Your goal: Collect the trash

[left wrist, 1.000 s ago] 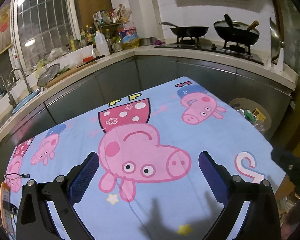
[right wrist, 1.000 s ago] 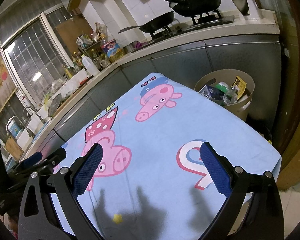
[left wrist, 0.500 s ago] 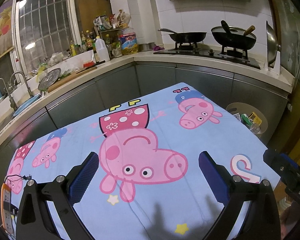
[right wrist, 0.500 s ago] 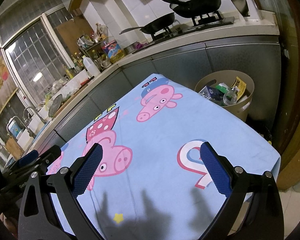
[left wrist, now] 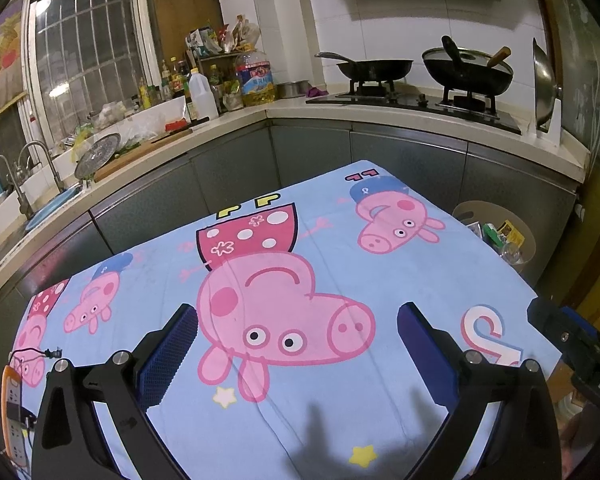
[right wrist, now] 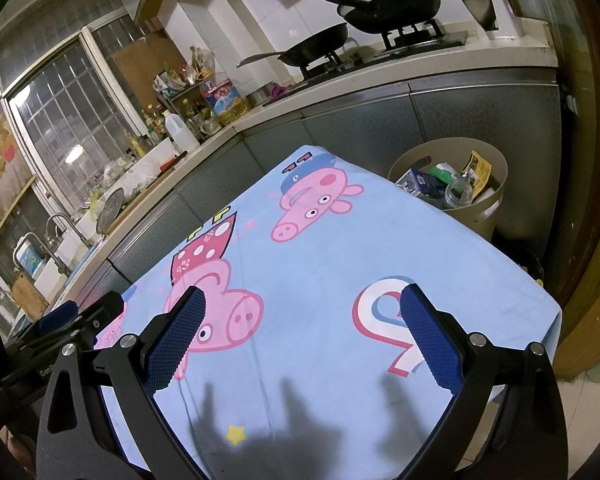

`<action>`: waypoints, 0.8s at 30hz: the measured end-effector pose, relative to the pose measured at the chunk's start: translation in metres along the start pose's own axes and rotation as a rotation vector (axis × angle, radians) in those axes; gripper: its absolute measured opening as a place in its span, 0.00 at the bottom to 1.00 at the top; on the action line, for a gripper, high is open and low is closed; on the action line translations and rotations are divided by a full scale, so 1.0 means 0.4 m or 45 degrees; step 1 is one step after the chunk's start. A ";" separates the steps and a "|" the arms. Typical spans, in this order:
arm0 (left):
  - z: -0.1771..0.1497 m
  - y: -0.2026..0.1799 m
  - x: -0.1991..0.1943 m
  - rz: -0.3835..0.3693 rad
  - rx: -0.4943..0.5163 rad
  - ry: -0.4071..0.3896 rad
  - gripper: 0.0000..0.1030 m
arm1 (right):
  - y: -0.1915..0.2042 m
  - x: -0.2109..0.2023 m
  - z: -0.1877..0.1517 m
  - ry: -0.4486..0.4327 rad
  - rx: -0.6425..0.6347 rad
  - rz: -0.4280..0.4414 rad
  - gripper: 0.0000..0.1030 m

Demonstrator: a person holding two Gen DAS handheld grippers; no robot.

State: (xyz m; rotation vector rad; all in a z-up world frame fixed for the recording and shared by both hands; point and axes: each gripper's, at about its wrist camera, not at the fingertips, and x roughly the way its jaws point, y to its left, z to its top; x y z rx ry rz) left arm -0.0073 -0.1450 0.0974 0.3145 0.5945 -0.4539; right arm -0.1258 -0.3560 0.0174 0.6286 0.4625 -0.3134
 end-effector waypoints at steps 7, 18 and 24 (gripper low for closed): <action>-0.009 0.000 0.011 -0.003 0.001 0.011 0.96 | -0.003 0.001 0.001 0.003 0.001 0.000 0.94; -0.014 0.004 0.034 -0.008 -0.003 0.045 0.97 | -0.011 0.004 -0.020 0.017 0.004 -0.007 0.94; -0.014 0.004 0.045 -0.005 -0.002 0.063 0.97 | -0.008 0.012 -0.018 0.028 0.005 -0.011 0.94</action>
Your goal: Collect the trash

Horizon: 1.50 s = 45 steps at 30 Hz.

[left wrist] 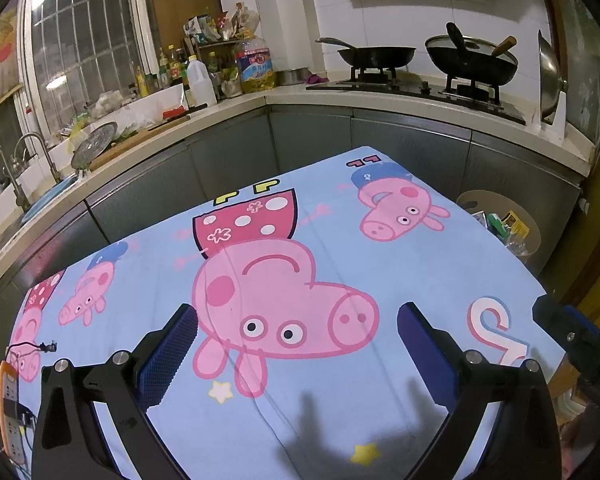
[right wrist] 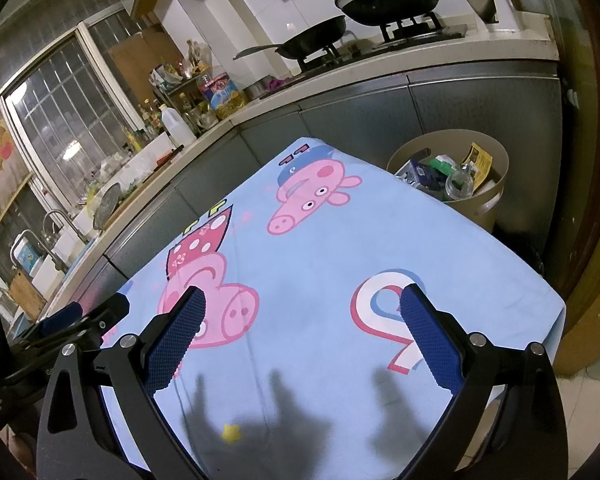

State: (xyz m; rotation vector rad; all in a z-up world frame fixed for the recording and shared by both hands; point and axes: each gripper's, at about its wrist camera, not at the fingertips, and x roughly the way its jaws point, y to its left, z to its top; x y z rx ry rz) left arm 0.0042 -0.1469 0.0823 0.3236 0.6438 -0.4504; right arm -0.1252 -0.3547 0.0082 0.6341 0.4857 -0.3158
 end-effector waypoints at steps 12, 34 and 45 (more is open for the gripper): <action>-0.007 0.033 0.049 -0.032 -0.069 0.051 0.97 | 0.000 0.026 -0.006 0.022 -0.018 -0.022 0.94; -0.286 0.482 0.299 0.345 -0.556 0.268 0.97 | 0.051 0.505 0.048 0.305 -0.567 -0.269 0.95; -0.325 0.563 0.289 0.388 -0.629 0.221 0.98 | 0.055 0.511 0.050 0.312 -0.553 -0.254 0.95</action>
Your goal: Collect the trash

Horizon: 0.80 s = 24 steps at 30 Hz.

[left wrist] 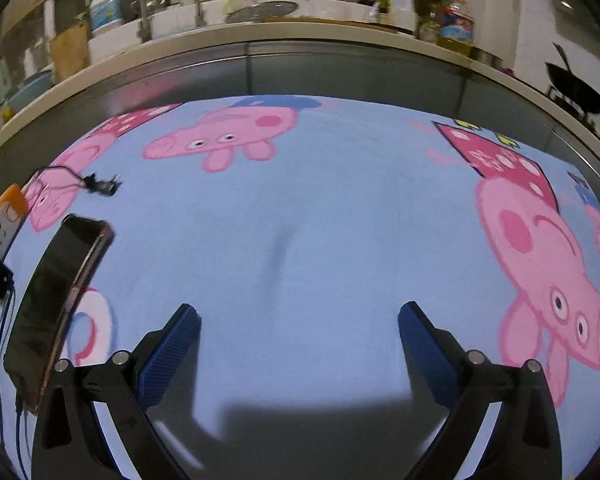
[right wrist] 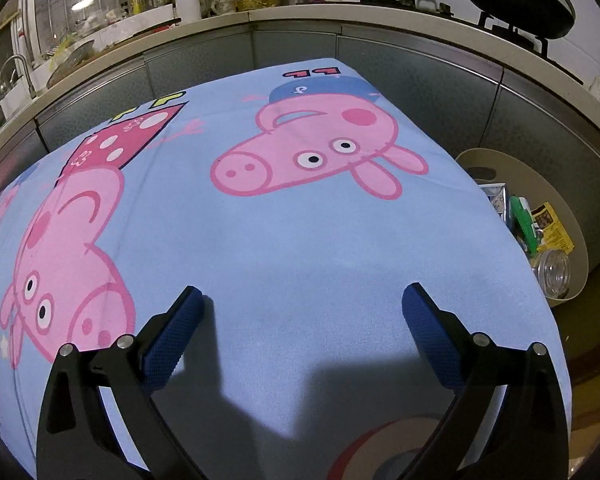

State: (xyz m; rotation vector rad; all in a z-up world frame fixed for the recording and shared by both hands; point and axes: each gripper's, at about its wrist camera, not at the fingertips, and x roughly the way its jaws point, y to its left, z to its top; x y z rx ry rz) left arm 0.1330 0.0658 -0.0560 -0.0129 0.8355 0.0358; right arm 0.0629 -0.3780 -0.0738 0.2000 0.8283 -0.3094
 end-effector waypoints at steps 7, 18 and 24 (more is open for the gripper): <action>0.022 0.087 0.018 0.073 -0.101 0.005 0.98 | -0.001 -0.003 -0.001 0.000 0.000 0.000 0.95; 0.031 0.109 0.027 0.071 -0.098 0.006 0.98 | -0.002 -0.003 -0.001 0.000 0.000 0.000 0.95; 0.032 0.107 0.029 0.071 -0.096 0.005 0.98 | -0.002 -0.002 0.000 -0.001 0.000 0.000 0.95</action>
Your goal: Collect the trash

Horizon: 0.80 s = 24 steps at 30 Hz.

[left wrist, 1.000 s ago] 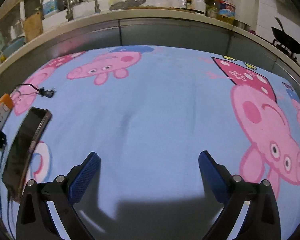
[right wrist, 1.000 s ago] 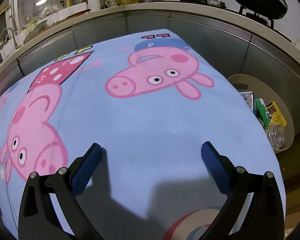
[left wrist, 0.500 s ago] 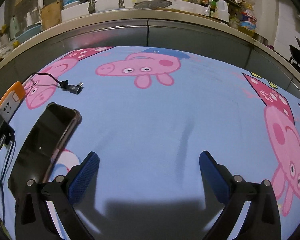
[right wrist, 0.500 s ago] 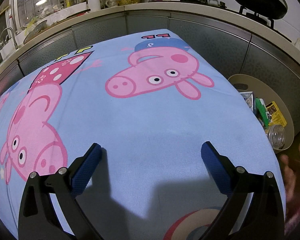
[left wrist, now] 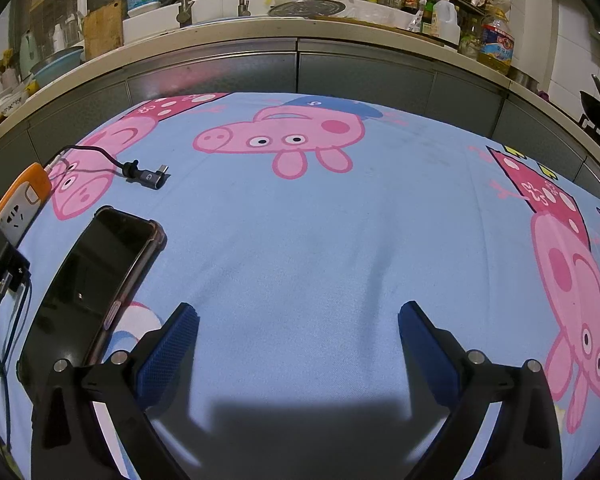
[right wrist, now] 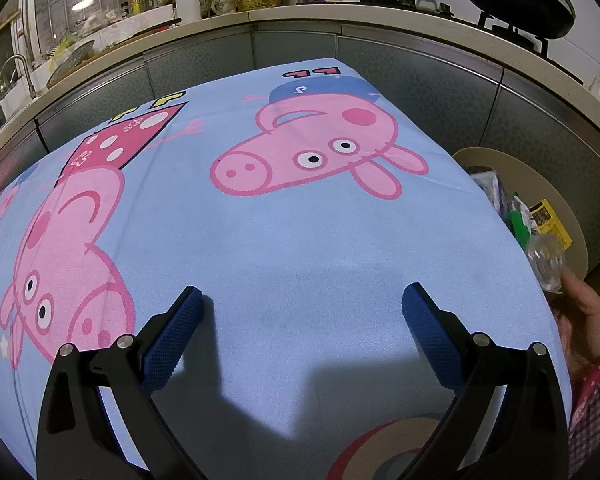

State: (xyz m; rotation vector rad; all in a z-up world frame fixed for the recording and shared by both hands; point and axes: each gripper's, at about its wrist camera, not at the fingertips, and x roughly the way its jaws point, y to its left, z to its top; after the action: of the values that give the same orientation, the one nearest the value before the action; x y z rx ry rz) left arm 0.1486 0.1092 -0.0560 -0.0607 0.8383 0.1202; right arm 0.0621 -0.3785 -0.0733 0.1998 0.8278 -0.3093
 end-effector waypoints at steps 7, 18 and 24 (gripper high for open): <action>0.001 0.003 0.000 0.000 0.000 -0.001 0.98 | 0.000 -0.001 -0.004 -0.002 0.001 0.000 0.95; -0.004 -0.005 -0.003 0.002 0.000 -0.001 0.98 | 0.002 -0.002 -0.005 -0.002 0.001 0.000 0.95; -0.002 -0.001 -0.001 0.002 0.000 -0.002 0.98 | 0.002 -0.002 -0.005 -0.003 0.001 0.000 0.95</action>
State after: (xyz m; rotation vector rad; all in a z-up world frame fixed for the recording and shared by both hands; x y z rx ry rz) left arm 0.1479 0.1088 -0.0562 -0.0601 0.8371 0.1217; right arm 0.0604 -0.3770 -0.0742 0.2000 0.8256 -0.3094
